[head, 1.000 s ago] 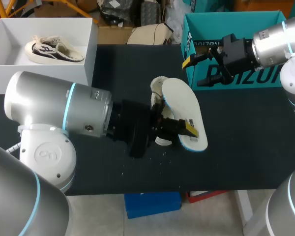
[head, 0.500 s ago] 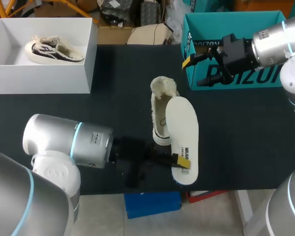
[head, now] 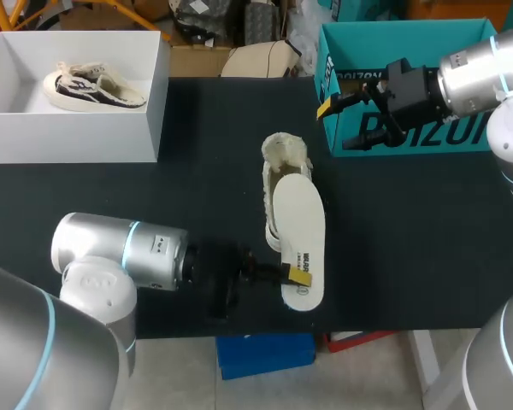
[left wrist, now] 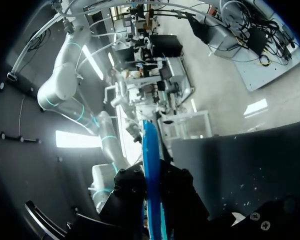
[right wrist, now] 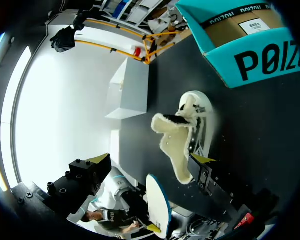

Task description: Take the shoe out of the shoebox, open the shoe tongue, remove and reinsert the insole, then place the shoe into the shoebox

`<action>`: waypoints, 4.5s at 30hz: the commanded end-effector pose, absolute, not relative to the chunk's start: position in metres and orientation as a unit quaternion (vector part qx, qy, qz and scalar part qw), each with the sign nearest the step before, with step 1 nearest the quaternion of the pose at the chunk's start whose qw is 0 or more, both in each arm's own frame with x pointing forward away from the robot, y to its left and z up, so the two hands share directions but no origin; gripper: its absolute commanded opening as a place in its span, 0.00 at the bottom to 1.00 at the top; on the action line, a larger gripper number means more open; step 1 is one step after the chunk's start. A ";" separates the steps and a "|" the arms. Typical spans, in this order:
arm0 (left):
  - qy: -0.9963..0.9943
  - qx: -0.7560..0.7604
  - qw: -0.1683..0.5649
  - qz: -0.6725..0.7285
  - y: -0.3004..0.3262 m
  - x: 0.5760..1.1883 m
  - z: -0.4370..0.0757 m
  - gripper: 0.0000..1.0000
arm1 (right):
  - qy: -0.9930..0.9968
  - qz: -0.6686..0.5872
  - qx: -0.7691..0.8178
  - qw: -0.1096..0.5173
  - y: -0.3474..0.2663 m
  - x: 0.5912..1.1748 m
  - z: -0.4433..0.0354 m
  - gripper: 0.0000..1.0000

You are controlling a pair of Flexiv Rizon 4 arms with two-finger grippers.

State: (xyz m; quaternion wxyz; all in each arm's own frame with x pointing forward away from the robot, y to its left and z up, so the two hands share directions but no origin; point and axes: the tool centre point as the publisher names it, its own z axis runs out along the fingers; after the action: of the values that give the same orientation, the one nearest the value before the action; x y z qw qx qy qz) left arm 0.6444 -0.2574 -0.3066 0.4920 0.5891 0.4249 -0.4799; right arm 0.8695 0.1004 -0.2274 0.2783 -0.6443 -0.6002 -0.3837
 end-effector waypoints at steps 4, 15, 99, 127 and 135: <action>0.416 0.605 0.492 -0.468 -0.253 0.666 -0.307 0.00 | -0.600 -0.385 -0.644 0.278 0.101 0.869 -0.229 1.00; 0.451 0.588 0.474 -0.475 -0.254 0.708 -0.302 0.00 | -0.600 -0.385 -0.644 0.278 0.101 0.869 -0.229 1.00; 0.402 0.569 0.529 -0.485 -0.237 0.758 -0.290 0.00 | -0.575 -0.463 -0.591 0.325 0.132 0.826 -0.257 0.82; 0.402 0.569 0.529 -0.485 -0.237 0.758 -0.290 0.00 | -0.561 -0.478 -0.583 0.343 0.183 0.838 -0.282 0.59; 0.402 0.569 0.529 -0.485 -0.237 0.758 -0.290 0.00 | -0.560 -0.474 -0.587 0.343 0.182 0.840 -0.285 0.43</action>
State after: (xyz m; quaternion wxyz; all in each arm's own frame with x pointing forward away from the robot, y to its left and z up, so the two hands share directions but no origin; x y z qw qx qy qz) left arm 0.7590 -0.2359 -0.2896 0.5279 0.5683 0.4014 -0.4870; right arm 0.8391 0.1801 -0.2836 0.3431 -0.5867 -0.5602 -0.4736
